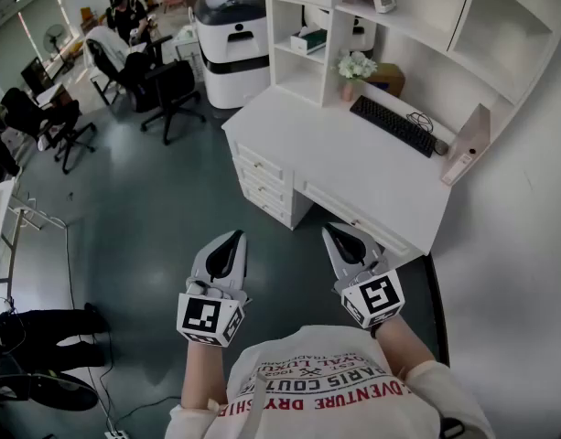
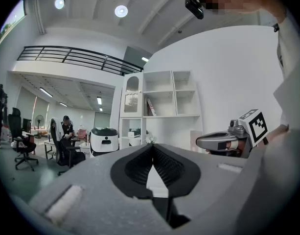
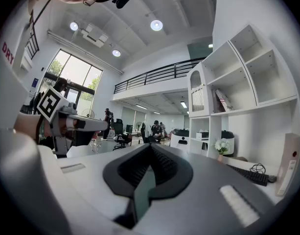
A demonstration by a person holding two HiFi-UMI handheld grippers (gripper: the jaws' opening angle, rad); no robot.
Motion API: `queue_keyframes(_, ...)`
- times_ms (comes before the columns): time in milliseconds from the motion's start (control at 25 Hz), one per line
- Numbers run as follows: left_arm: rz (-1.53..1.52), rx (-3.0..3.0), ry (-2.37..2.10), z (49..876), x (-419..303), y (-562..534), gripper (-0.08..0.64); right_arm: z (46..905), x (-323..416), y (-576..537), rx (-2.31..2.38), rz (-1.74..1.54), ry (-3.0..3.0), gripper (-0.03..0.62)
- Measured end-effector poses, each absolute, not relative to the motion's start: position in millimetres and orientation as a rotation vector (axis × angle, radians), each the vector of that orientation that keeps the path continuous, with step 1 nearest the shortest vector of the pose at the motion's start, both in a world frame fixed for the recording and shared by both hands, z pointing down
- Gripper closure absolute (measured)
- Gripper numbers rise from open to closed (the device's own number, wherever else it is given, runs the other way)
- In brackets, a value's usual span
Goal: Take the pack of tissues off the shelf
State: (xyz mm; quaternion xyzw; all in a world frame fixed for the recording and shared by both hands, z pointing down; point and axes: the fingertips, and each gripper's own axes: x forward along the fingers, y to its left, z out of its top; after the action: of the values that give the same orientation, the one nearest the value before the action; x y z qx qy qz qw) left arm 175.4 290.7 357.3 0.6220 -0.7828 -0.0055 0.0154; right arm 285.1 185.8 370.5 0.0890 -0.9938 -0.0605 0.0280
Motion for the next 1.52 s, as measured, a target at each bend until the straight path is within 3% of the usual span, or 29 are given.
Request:
queue_keyframes(560,-0.074,1.995,-2.395,356.9,160.1,316.4,0.554,386.3,265.8,204.5,0.379,-0.069,-3.045,0.594)
queue_keyframes(600,-0.100,2.004,-2.395,354.7,158.2,319.4,0.507,388.8,263.3,208.3,0.383,-0.065,-3.044,0.594)
queue_keyframes(680,-0.147,2.002,-2.396,350.5,151.9,324.2,0.168,393.7,257.3,216.4,0.382,-0.065,-3.039,0.594)
queue_keyframes(720,-0.157,1.989,-2.398,350.8,147.1,326.6,0.141,395.8,253.9,220.3,0.377,-0.066,-3.036,0.594)
queue_keyframes(1120,-0.065,1.883,-2.464,375.7,88.9,323.8,0.143,415.0,198.2,214.3,0.283,-0.073,-3.025,0.594)
queue_keyframes(1520,0.005,1.877,-2.478,384.2,-6.5,223.5,0.144,421.8,95.2,104.2,0.279,-0.004,-3.049,0.594)
